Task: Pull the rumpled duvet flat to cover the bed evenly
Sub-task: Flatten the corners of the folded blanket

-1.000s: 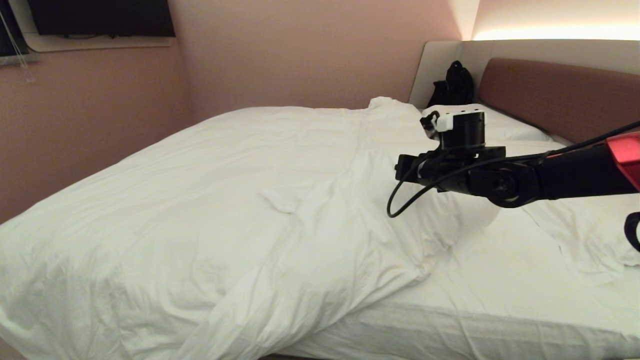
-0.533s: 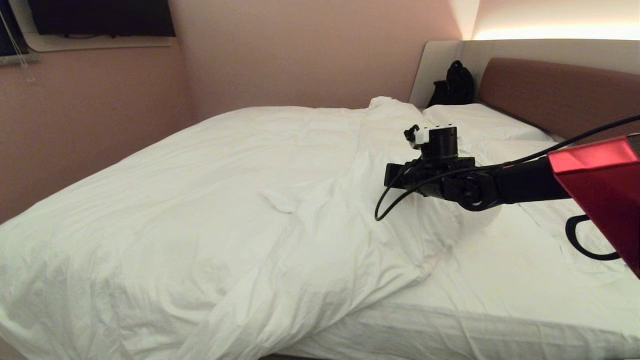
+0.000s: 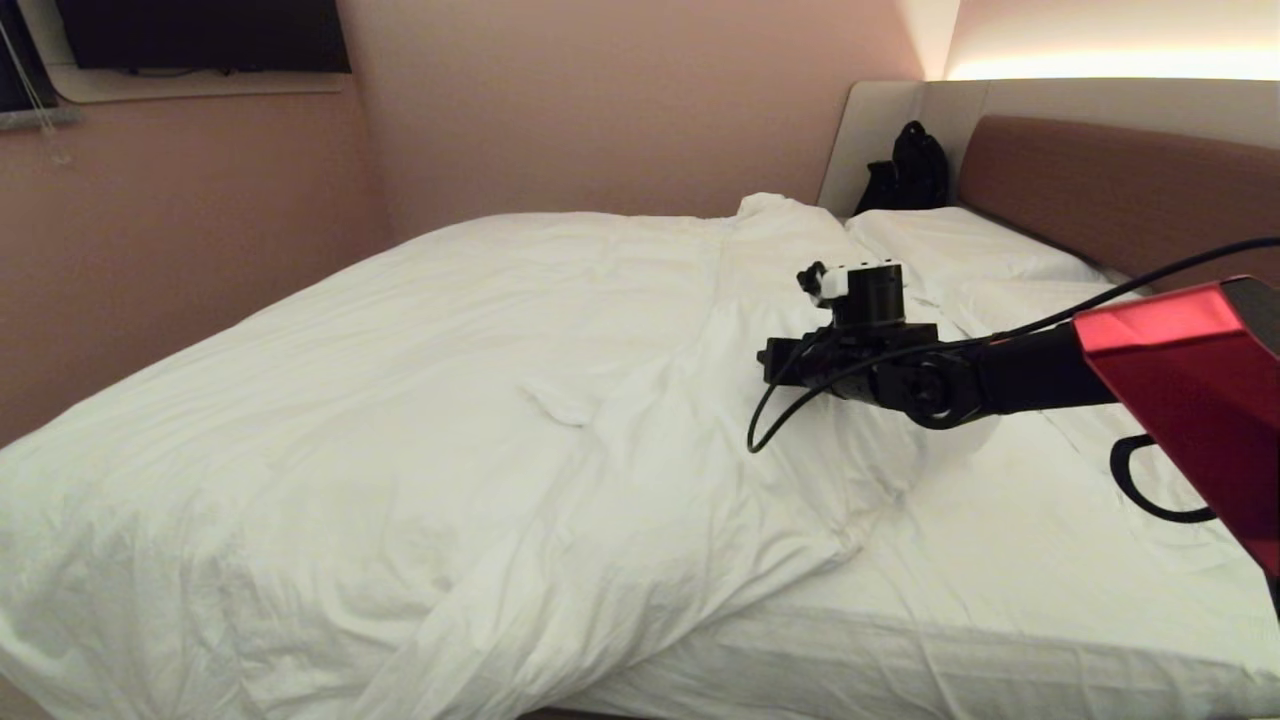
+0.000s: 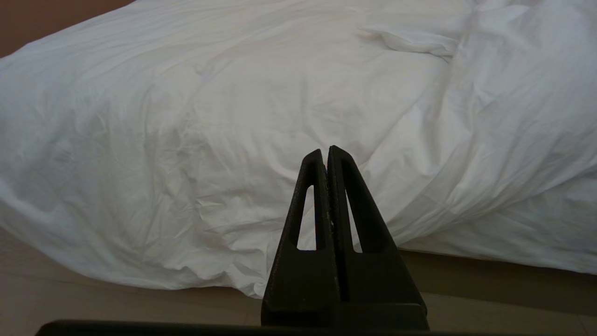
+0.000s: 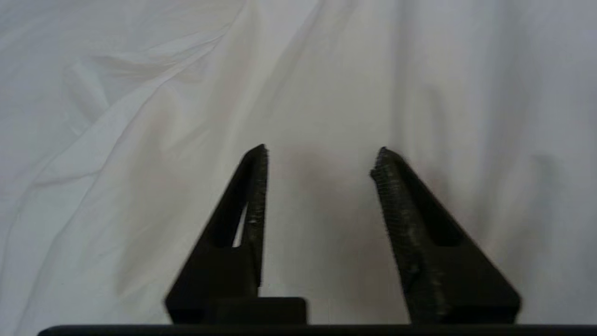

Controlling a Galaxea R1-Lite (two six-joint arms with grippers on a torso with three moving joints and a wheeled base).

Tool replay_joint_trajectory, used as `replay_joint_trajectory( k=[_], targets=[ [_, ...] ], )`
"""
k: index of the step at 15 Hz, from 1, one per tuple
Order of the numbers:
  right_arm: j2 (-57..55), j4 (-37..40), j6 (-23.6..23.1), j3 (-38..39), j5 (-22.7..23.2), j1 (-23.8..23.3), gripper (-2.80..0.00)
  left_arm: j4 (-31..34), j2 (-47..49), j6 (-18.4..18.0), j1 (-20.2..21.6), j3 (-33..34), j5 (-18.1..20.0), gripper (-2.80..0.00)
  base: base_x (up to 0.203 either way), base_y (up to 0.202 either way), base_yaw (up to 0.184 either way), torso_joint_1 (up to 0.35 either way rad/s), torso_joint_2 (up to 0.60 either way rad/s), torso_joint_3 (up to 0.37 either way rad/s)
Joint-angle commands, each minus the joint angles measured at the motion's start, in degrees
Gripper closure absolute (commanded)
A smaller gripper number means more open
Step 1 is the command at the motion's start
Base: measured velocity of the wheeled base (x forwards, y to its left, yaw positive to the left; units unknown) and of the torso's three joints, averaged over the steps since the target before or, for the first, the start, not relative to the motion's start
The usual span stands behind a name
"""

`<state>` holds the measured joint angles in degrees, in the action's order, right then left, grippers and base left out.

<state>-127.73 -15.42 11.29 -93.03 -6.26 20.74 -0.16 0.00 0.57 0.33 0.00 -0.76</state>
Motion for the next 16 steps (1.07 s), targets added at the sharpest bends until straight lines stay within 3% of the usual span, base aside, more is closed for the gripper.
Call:
replay_joint_trajectory(
  k=[1, 6, 10, 16],
  targets=[
    [-0.46, -1.67, -4.02, 0.1, -1.07, 0.69, -2.8, -0.02, 0.0, 0.04, 0.02, 0.0, -0.03, 0.0, 0.0, 0.0, 0.0, 0.0, 0.0, 0.0],
    [-4.32, -7.68, -13.11, 0.11, -4.97, 1.49, -2.8, -0.02, 0.0, 0.04, 0.02, 0.0, -0.03, 0.0, 0.0, 0.0, 0.0, 0.0, 0.0, 0.0],
    [-9.6, -10.53, -15.59, -0.25, -6.78, 1.36, -2.8, -0.02, 0.0, 0.04, 0.02, 0.0, -0.03, 0.0, 0.0, 0.0, 0.0, 0.0, 0.0, 0.0],
    [-17.18, -10.87, -15.71, -2.73, -7.01, 0.26, -2.8, -0.02, 0.0, 0.04, 0.02, 0.0, -0.03, 0.0, 0.0, 0.0, 0.0, 0.0, 0.0, 0.0]
  ],
)
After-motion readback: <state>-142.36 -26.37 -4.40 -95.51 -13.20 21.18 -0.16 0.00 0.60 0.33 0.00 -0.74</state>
